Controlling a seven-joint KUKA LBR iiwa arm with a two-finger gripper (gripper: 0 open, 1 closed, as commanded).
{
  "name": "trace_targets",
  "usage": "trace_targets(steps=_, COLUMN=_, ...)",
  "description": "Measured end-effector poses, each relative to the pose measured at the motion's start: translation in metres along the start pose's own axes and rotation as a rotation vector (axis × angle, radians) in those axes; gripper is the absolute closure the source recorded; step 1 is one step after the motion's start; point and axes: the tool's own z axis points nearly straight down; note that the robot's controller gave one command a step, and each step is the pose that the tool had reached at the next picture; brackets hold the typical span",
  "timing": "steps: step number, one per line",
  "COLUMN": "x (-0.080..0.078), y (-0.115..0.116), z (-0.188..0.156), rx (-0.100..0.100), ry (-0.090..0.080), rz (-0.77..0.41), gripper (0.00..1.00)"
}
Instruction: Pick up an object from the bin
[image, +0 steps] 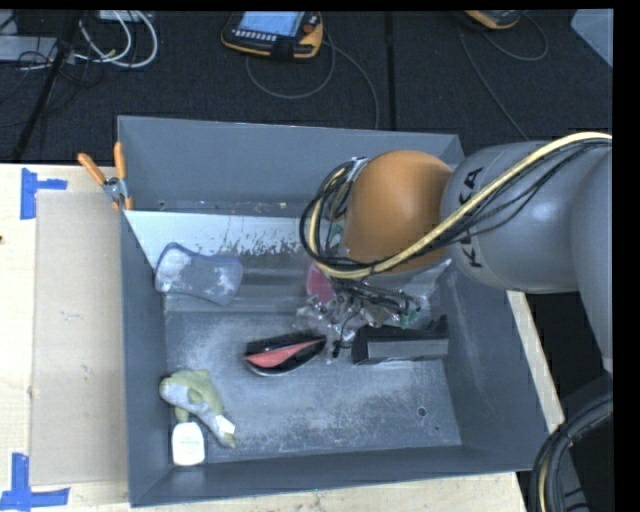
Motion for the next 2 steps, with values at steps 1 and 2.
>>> trace_targets(steps=1, x=-0.006, y=-0.008, z=-0.062, rx=0.004, ry=-0.004, rz=-0.023, gripper=1.0)
trace_targets(steps=2, x=-0.007, y=-0.008, z=-0.077, rx=0.004, ry=-0.006, rz=-0.028, gripper=1.0)
